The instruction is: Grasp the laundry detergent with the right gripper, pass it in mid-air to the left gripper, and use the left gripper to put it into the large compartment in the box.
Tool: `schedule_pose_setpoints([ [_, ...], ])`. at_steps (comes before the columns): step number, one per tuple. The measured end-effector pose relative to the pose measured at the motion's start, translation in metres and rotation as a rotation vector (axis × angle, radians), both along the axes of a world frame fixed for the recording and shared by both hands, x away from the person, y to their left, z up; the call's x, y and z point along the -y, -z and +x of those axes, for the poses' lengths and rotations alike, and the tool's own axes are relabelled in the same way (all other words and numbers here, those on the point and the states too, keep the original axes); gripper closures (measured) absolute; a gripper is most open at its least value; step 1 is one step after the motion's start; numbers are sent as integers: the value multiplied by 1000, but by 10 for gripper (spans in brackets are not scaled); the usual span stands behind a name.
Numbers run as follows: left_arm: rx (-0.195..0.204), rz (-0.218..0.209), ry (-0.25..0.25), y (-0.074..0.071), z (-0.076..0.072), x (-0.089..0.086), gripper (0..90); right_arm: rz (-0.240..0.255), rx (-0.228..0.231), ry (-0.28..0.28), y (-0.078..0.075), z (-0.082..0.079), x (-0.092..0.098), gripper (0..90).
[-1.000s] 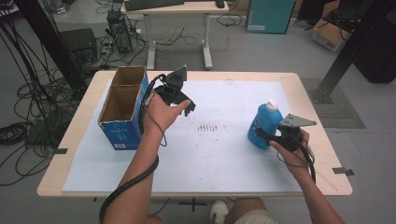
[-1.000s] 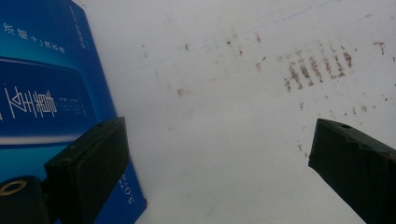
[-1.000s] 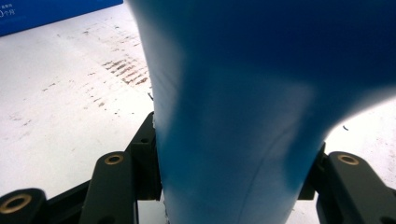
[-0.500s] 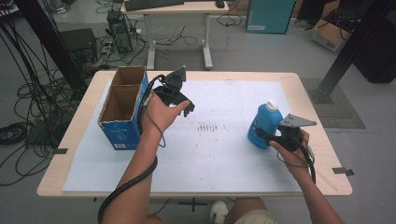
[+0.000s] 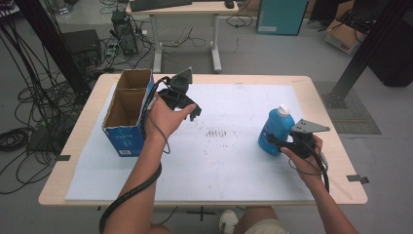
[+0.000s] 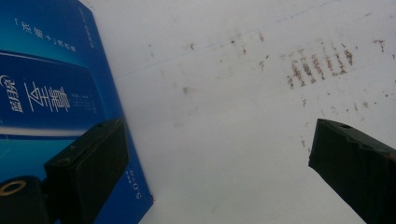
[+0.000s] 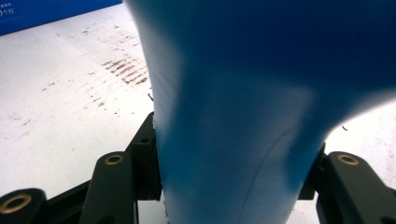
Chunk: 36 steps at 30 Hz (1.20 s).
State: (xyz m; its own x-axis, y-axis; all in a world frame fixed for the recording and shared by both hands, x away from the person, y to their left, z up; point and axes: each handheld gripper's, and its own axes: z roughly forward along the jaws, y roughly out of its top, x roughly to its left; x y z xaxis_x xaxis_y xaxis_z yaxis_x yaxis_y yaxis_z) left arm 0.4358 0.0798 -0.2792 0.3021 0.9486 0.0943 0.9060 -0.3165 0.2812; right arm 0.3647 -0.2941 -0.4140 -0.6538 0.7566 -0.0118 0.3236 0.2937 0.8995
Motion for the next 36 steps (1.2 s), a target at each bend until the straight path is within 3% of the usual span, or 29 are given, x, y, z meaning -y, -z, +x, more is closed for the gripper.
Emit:
schedule_pose_setpoints([
  [10,8,-6,24,-6,-4,-6,55,-9,-17,-2,-3,2,-1,439],
  [15,36,-6,42,-21,-8,-11,55,-16,-47,-17,-10,5,-3,441],
  [23,42,-4,105,-42,-15,-19,55,-26,-49,-40,-29,12,-8,440],
  [28,59,-11,103,-55,-17,-31,56,-33,-44,-45,-42,16,-14,439],
  [30,58,32,111,-61,-18,-32,56,-31,-41,-54,-48,18,-18,439],
  [36,78,62,186,-92,-20,-34,56,-18,-44,-81,-59,24,-33,439],
])
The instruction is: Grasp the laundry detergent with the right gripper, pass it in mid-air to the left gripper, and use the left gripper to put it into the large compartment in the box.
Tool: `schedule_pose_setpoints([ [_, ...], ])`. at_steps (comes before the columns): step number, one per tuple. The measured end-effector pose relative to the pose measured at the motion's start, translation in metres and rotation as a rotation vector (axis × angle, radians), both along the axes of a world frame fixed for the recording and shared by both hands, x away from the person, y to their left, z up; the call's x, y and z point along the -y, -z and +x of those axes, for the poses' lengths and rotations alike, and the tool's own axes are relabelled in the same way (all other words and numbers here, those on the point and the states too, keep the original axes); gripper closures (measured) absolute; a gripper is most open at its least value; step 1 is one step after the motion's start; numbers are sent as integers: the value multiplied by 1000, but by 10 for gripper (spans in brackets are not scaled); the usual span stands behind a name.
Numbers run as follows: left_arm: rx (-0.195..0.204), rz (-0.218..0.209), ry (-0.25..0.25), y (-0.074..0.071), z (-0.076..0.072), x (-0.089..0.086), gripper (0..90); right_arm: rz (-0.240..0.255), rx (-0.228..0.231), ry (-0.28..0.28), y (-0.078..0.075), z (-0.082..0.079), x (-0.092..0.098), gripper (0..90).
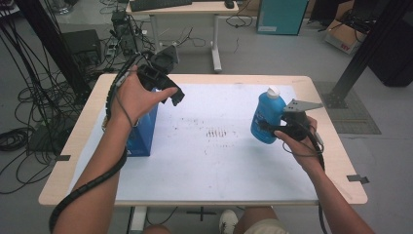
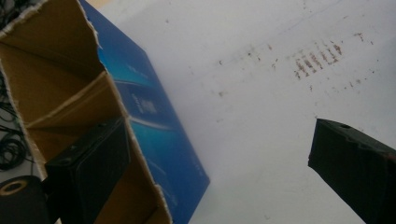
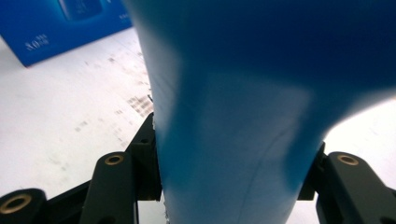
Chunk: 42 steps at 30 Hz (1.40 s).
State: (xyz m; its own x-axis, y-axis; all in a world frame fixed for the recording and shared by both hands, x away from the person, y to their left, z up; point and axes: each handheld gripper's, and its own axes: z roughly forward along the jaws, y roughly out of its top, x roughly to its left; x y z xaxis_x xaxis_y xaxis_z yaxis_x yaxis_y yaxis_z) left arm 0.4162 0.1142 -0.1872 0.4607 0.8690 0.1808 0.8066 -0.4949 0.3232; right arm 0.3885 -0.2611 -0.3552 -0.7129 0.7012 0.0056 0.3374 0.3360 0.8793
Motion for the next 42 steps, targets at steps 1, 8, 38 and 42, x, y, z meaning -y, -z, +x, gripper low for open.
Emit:
schedule_pose_setpoints([
  [1,-1,9,15,-4,0,0,56,3,-3,-12,-2,1,-4,439],
  [8,0,49,131,-27,-2,13,55,12,-19,-82,-20,15,-31,439],
  [38,-91,122,640,-69,0,51,53,4,-100,-529,-41,41,-155,436],
  [42,-122,127,658,-63,-4,53,53,15,-90,-569,-39,36,-164,436],
])
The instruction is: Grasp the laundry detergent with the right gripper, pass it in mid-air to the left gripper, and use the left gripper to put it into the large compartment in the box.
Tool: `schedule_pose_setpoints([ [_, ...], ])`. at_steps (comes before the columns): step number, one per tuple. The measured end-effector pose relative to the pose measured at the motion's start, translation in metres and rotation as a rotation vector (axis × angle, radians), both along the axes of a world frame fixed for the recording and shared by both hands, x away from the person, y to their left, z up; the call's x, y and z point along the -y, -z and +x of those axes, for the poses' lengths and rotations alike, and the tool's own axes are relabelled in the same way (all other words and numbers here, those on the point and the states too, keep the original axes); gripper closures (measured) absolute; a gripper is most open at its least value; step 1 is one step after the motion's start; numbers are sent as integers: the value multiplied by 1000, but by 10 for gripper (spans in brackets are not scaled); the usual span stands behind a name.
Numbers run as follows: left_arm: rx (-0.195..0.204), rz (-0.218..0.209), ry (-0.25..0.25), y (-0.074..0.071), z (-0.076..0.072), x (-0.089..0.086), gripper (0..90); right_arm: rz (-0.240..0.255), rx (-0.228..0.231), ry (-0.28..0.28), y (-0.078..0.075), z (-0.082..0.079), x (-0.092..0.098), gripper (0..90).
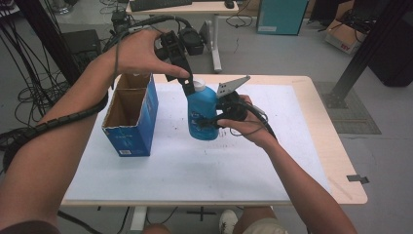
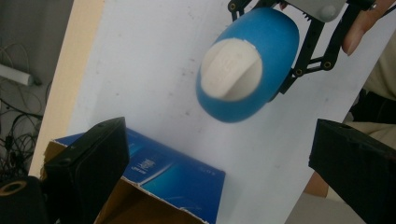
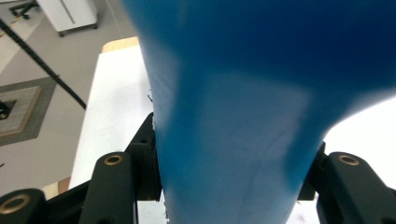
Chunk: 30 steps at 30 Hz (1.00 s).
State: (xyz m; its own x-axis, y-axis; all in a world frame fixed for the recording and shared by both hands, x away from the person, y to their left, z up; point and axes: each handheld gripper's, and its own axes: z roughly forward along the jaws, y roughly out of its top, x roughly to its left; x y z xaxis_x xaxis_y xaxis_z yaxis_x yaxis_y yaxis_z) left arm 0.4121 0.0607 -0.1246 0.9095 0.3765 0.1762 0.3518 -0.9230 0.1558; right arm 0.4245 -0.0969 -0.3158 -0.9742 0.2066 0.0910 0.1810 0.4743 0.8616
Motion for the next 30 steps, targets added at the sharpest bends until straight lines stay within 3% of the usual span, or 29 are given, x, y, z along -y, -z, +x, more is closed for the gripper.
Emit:
schedule_pose_setpoints([
  [5,-45,17,28,8,-5,2,54,2,-4,-40,0,-6,-8,437],
  [10,-63,20,58,11,-10,4,54,8,4,-69,-1,-10,-15,437],
  [11,-68,41,81,10,-9,5,54,9,5,-73,-2,-11,-15,436],
  [12,-77,18,60,12,-11,6,54,11,10,-75,-3,-12,-16,436],
  [13,-77,45,87,12,-11,6,54,16,16,-83,-4,-12,-17,436],
  [14,-81,13,65,14,-13,8,54,22,18,-88,-5,-13,-18,436],
  [15,-83,40,97,13,-13,8,54,27,19,-90,-6,-14,-18,436],
  [16,-86,-4,73,16,-16,10,54,33,23,-93,-7,-15,-19,436],
  [17,-94,2,80,16,-17,11,54,36,25,-97,-9,-16,-19,436],
  [18,-100,37,114,16,-15,11,54,37,25,-99,-10,-17,-20,436],
  [22,-110,64,133,20,-15,14,54,44,34,-112,-13,-19,-22,436],
  [30,-140,69,141,24,-14,15,53,46,48,-128,-16,-22,-23,436],
])
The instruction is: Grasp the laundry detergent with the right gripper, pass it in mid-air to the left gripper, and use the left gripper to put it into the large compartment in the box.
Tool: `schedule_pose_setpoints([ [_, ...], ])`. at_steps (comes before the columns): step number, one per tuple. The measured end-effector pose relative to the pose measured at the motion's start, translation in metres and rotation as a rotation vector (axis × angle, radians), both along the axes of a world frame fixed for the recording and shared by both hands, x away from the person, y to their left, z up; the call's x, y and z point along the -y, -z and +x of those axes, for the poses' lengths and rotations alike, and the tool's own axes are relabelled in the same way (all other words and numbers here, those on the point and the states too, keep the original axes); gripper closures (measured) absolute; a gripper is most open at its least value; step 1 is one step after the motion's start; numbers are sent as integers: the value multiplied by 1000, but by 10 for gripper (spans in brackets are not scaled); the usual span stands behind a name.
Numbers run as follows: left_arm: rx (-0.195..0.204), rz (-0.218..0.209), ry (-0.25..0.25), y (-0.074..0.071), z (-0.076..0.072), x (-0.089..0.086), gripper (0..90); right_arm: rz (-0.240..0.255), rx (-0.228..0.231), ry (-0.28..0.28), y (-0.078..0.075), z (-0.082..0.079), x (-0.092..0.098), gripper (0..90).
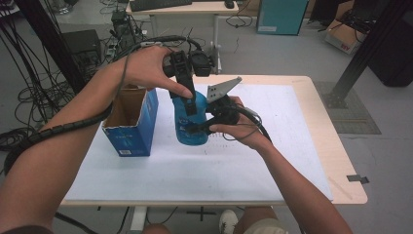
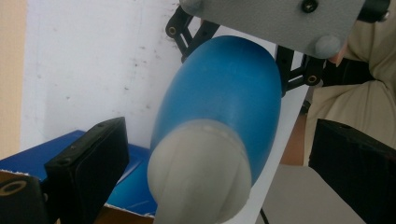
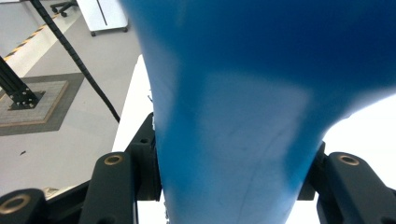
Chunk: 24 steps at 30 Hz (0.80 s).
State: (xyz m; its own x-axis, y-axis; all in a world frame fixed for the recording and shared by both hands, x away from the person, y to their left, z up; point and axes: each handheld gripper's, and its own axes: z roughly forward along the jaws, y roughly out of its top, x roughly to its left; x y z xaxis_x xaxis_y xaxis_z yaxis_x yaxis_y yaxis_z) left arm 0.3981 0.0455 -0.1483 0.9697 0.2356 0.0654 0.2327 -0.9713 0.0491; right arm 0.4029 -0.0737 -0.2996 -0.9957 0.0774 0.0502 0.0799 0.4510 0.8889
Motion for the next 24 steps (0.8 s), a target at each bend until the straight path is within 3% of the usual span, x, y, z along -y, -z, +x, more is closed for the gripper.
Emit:
schedule_pose_setpoints([
  [2,-3,-16,4,1,1,1,52,3,11,1,-1,0,0,436],
  [13,-15,-14,8,4,2,4,50,-4,35,0,-6,-2,-1,436],
  [14,-19,-15,9,3,2,4,50,-9,59,-19,-6,0,-1,436],
  [24,-27,0,6,4,2,3,52,7,61,-17,-9,1,1,436],
])
